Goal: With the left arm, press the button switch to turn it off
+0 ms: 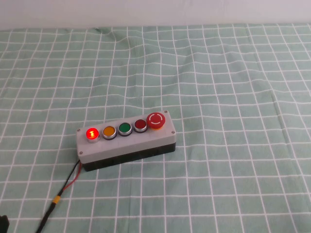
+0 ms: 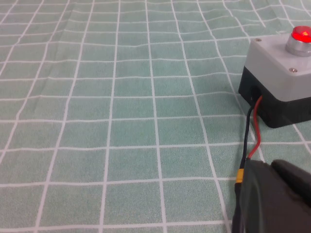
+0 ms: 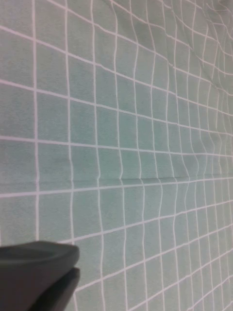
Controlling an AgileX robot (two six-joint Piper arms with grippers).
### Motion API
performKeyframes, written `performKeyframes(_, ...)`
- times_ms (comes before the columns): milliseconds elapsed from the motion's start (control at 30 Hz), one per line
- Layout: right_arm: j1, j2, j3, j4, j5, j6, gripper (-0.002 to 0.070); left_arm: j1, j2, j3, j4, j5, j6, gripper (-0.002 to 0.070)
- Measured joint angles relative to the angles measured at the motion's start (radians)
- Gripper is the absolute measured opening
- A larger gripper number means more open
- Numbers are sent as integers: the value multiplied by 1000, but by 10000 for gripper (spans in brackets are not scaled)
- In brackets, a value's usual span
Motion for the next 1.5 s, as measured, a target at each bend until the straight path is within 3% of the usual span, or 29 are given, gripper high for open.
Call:
performKeyframes(867,0,0,0,0,0,0,-16,0,0,0,2,-60,0,-3)
performKeyframes(1500,0,0,0,0,0,0,-16,0,-1,0,-4,-724,-4,-3)
